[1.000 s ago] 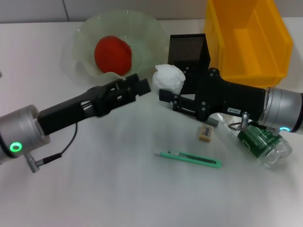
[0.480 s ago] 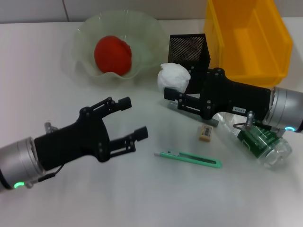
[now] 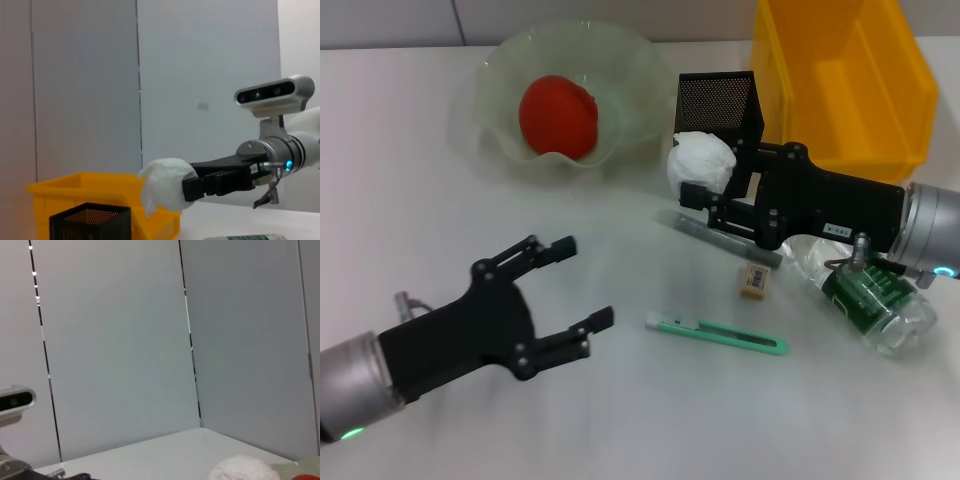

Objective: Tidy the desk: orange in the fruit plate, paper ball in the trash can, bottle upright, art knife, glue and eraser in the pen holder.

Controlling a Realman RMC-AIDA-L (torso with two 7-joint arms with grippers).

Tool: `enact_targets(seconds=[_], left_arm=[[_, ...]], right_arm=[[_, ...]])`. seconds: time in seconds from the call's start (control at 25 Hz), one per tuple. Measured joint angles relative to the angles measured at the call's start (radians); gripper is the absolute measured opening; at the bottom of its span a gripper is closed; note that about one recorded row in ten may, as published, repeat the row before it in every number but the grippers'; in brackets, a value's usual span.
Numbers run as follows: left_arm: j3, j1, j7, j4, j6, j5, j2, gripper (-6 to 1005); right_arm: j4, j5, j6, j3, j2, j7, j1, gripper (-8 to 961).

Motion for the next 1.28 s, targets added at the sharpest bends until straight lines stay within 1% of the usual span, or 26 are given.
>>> enact_targets(seconds=[0.04,0.08,0.12,0.16,0.2,0.24,0.28,0.32,0.36,0.4,0.52,1.28], left_arm=[[-0.005,0.011,-0.007,0.001,0.012,0.000,0.005,815],[-0.005,0.011,-0.007,0.001,0.012,0.000,0.005,815],[-0.009,0.022,-0.014,0.002,0.023,0.000,0.010,815],[-0.017,0.038,-0.033,0.005,0.042,0.000,0.022,814],[-0.017,0.038,-0.033,0.005,0.042,0.000,0.022,814],[-0.020,0.043,-0.048,0.005,0.057,0.001,0.033,814],[-0.020,0.043,-0.048,0.005,0.057,0.001,0.033,814],[-0.024,0.049,-0.064,0.003,0.073,0.003,0.048,814],[-0.026,0.058,-0.081,0.000,0.092,0.005,0.068,814],[-0.026,0.063,-0.081,0.001,0.093,0.005,0.072,814],[-0.025,0.074,-0.071,0.007,0.090,0.006,0.073,814],[-0.018,0.070,-0.068,0.006,0.085,0.039,0.070,814]], right_arm=[[-0.002,0.000,0.000,0.000,0.000,0.000,-0.002,516],[-0.003,0.000,-0.001,0.001,0.000,0.000,-0.004,516],[-0.003,0.000,-0.002,0.002,0.000,0.000,-0.005,516],[-0.003,0.000,-0.003,0.002,0.000,0.000,-0.006,516],[-0.004,0.000,-0.004,0.002,-0.001,0.000,-0.006,516],[-0.004,0.000,-0.004,0.003,-0.001,0.000,-0.007,516],[-0.005,0.000,-0.005,0.003,-0.001,0.000,-0.009,516],[-0.006,0.000,-0.005,0.003,-0.001,0.000,-0.009,516],[-0.006,0.000,-0.006,0.003,-0.001,0.000,-0.010,516],[-0.009,0.000,-0.008,0.003,-0.001,0.002,-0.012,516],[-0.018,0.000,-0.010,0.003,-0.001,0.013,-0.015,516],[-0.029,0.000,-0.021,-0.005,-0.001,0.029,-0.018,515]])
